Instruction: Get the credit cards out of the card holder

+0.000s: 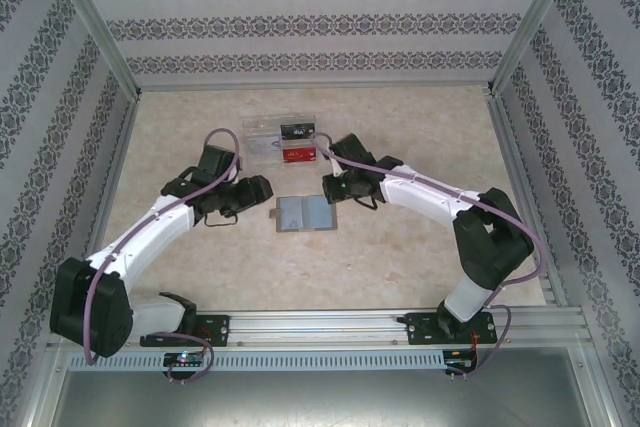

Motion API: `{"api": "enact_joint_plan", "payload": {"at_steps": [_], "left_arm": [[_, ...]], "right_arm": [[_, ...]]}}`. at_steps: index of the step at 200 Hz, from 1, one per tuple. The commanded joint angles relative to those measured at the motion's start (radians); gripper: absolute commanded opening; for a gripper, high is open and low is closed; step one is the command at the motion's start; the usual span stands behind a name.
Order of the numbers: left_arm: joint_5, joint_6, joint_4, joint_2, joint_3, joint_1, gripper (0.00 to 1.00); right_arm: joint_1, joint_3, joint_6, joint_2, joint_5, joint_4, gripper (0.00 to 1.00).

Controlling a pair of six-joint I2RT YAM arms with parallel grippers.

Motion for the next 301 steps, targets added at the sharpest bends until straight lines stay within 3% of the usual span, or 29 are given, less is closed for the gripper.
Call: {"api": "enact_joint_plan", "payload": {"at_steps": [1,31,100,228,301], "left_arm": [[-0.007,-0.048,0.096,0.046,-0.026,-0.065,0.63],[-0.025,-0.058,0.118,0.105,-0.024,-0.123,0.54],[-0.018,-0.056,0.153,0.209,-0.008,-0.172,0.51],[-0.002,-0.008,0.138,0.379,0.064,-0.178,0.45],[0.090,-0.005,0.202,0.386,0.078,-0.180,0.39]], "right_arm": [[0.009,-0.069,0.148,-0.014,-0.035,0.027,0.07],[0.008,-0.103,0.170,0.019,-0.010,0.027,0.00],[0.002,-0.112,0.180,0.101,0.001,0.038,0.00],[0.001,-0.079,0.177,0.156,-0.028,0.035,0.00],[0.001,-0.052,0.175,0.183,-0.045,0.029,0.00]]}}
